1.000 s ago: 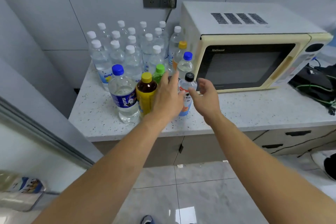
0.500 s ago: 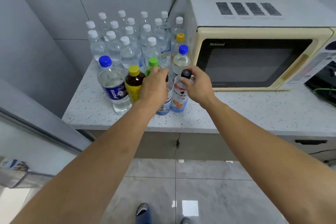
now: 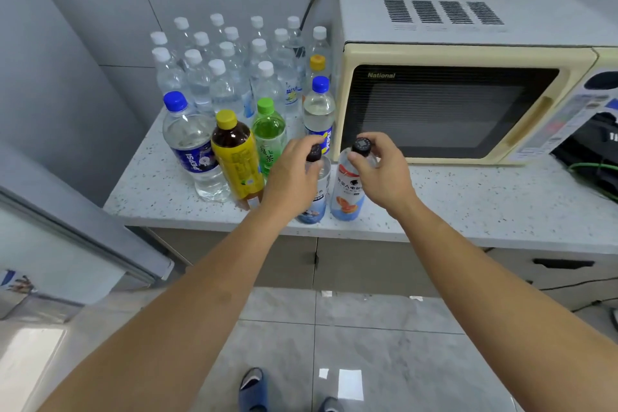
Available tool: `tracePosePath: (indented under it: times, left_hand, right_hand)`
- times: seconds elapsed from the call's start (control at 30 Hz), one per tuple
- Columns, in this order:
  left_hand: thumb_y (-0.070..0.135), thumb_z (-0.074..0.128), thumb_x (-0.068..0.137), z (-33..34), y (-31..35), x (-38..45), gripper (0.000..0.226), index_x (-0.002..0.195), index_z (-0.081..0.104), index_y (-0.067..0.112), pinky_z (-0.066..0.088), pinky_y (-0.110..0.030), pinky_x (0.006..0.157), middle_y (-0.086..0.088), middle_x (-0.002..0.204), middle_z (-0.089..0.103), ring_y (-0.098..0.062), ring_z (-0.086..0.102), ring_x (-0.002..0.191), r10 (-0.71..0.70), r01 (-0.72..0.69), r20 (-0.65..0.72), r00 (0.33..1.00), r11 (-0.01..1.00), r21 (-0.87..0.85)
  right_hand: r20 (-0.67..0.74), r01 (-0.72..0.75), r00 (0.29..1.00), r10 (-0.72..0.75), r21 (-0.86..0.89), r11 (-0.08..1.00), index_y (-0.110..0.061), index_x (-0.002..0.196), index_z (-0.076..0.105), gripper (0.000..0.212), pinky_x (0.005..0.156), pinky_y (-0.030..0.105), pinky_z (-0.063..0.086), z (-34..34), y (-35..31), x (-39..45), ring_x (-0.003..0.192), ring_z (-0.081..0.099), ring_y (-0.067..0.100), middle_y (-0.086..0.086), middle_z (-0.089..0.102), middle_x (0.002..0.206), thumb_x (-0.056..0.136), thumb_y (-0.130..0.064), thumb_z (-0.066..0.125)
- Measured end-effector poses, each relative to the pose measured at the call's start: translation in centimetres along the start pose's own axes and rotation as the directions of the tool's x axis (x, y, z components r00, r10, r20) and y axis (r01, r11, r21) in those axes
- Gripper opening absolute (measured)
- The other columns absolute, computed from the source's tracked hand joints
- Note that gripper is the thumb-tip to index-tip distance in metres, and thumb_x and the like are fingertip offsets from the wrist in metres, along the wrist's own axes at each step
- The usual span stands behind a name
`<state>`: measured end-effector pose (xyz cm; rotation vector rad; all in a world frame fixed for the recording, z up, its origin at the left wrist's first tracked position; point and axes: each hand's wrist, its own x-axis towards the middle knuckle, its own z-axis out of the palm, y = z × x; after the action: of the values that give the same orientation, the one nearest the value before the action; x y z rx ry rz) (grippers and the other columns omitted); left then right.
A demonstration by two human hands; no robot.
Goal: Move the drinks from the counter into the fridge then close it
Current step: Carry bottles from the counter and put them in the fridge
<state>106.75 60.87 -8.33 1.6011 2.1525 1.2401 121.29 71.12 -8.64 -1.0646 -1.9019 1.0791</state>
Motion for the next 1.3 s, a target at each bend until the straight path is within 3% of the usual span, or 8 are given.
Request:
tracePosePath:
  times: [0.13, 0.27, 0.5, 0.6, 0.73, 0.87, 1.03, 1.3]
  left_hand:
    - [0.042, 0.076, 0.079, 1.5, -1.9, -1.2, 0.08, 0.144, 0.03, 0.042, 0.046, -0.036, 0.105, 0.009, 0.146, 0.045, -0.004, 0.045, 0.13, -0.287, 0.291, 0.057, 0.956, 0.908, -0.302]
    - [0.052, 0.088, 0.055, 2.4, -4.4, -1.5, 0.103, 0.139, 0.029, 0.05, 0.048, -0.039, 0.103, 0.013, 0.135, 0.054, -0.007, 0.055, 0.122, -0.414, 0.445, 0.166, 0.895, 0.82, -0.361]
    - [0.049, 0.088, 0.048, 4.5, -5.8, -2.2, 0.074, 0.113, 0.053, 0.047, 0.054, -0.021, 0.084, 0.029, 0.104, 0.067, 0.014, 0.063, 0.096, -0.483, 0.528, 0.219, 0.848, 0.735, -0.425]
    - [0.052, 0.086, 0.051, 4.7, -5.6, -2.9, 0.081, 0.124, 0.055, 0.036, 0.053, -0.018, 0.081, 0.023, 0.11, 0.068, 0.008, 0.064, 0.1, -0.518, 0.522, 0.151, 0.842, 0.712, -0.47]
    - [0.045, 0.085, 0.058, 3.7, -4.8, -5.7, 0.068, 0.12, 0.062, 0.026, 0.057, -0.036, 0.09, 0.008, 0.111, 0.074, -0.012, 0.069, 0.104, -0.598, 0.483, 0.069, 0.798, 0.567, -0.667]
    - [0.055, 0.09, 0.051, 1.3, -3.3, -9.7, 0.086, 0.123, 0.063, 0.017, 0.057, -0.039, 0.086, -0.009, 0.113, 0.072, -0.025, 0.069, 0.101, -0.592, 0.448, 0.17, 0.788, 0.361, -0.818]
    - [0.058, 0.086, 0.052, -2.3, -2.3, -16.2, 0.079, 0.116, 0.065, 0.018, 0.06, -0.036, 0.071, -0.011, 0.098, 0.076, -0.028, 0.072, 0.087, -0.711, 0.464, 0.21, 0.671, 0.183, -0.867]
    - [0.071, 0.051, 0.07, -5.9, -2.2, -26.5, 0.063, 0.087, 0.08, 0.018, 0.061, -0.038, 0.063, -0.014, 0.088, 0.075, -0.027, 0.071, 0.068, -0.839, 0.358, 0.189, 0.511, 0.007, -0.934]
  right_hand:
    - [0.06, -0.052, 0.997, 0.05, 0.029, 0.998, -0.023, 0.138, 0.046, 0.068, 0.104, 0.028, 0.042, 0.5, 1.4, -0.8, 0.125, 0.05, 0.006, -0.009, 0.054, 0.136, 0.079, -0.037, 0.078]
    - [0.127, -0.124, 0.986, 0.111, 0.1, 0.987, -0.028, 0.143, 0.036, 0.092, 0.105, 0.041, 0.048, 0.8, 3.2, -0.8, 0.127, 0.053, 0.013, -0.007, 0.053, 0.138, 0.068, -0.038, 0.088]
    - [0.156, -0.185, 0.977, 0.147, 0.264, 0.947, -0.027, 0.134, 0.046, 0.085, 0.06, 0.023, 0.059, 2.2, 5.6, -1.2, 0.077, 0.069, 0.004, -0.012, 0.069, 0.1, 0.064, -0.024, 0.093]
    - [0.113, -0.159, 0.985, 0.132, 0.278, 0.947, -0.023, 0.133, 0.049, 0.079, 0.06, 0.017, 0.055, 2.1, 5.9, -1.5, 0.08, 0.068, 0.003, -0.004, 0.068, 0.104, 0.067, -0.026, 0.091]
    - [0.178, -0.265, 0.961, 0.213, 0.359, 0.895, -0.017, 0.118, 0.061, 0.058, 0.07, 0.025, 0.058, 1.2, 6.3, -3.5, 0.088, 0.072, 0.013, 0.0, 0.074, 0.099, 0.069, -0.027, 0.089]
    - [0.391, -0.49, 0.868, 0.308, 0.568, 0.661, -0.009, 0.113, 0.066, 0.049, 0.074, 0.037, 0.058, 1.1, 6.0, -6.5, 0.089, 0.073, 0.025, 0.01, 0.075, 0.099, 0.073, -0.034, 0.079]
    - [0.706, -0.789, 0.613, 0.354, 0.517, 0.333, -0.016, 0.114, 0.071, 0.062, 0.077, 0.042, 0.058, 3.1, 5.4, -11.0, 0.086, 0.072, 0.026, 0.012, 0.074, 0.099, 0.069, -0.058, 0.072]
    - [0.875, -0.901, 0.433, 0.216, 0.41, 0.146, -0.009, 0.109, 0.074, 0.058, 0.075, 0.047, 0.056, 8.9, 3.4, -17.7, 0.081, 0.069, 0.035, 0.019, 0.069, 0.093, 0.072, -0.054, 0.072]
